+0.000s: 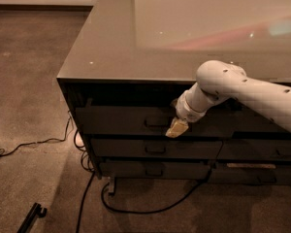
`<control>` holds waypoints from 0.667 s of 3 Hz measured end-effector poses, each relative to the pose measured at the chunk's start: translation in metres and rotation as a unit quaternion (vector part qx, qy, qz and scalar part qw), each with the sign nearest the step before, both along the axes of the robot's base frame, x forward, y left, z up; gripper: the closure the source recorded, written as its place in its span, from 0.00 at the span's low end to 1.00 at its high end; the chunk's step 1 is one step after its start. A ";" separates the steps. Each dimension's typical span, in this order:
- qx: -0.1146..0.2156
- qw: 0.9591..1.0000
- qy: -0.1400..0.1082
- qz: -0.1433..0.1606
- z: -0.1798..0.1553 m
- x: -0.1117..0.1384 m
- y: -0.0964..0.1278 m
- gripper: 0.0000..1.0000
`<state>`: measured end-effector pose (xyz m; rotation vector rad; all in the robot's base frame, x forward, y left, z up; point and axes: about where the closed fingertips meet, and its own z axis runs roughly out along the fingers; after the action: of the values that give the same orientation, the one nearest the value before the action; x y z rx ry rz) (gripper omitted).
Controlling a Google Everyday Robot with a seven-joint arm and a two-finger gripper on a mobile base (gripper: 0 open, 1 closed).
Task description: Open top drawer
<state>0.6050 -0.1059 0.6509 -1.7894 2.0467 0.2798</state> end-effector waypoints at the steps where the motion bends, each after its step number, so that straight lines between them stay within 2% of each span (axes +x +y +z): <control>1: -0.014 1.000 0.003 0.007 0.000 -0.007 0.001 0.64; 2: -0.015 1.000 0.004 0.008 0.001 -0.008 0.001 0.88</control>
Offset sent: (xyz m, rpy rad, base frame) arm -0.0326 -0.0058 0.0266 -0.0836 -0.0065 0.0247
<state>0.5969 -0.1048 0.6515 -1.8257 2.0538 0.2622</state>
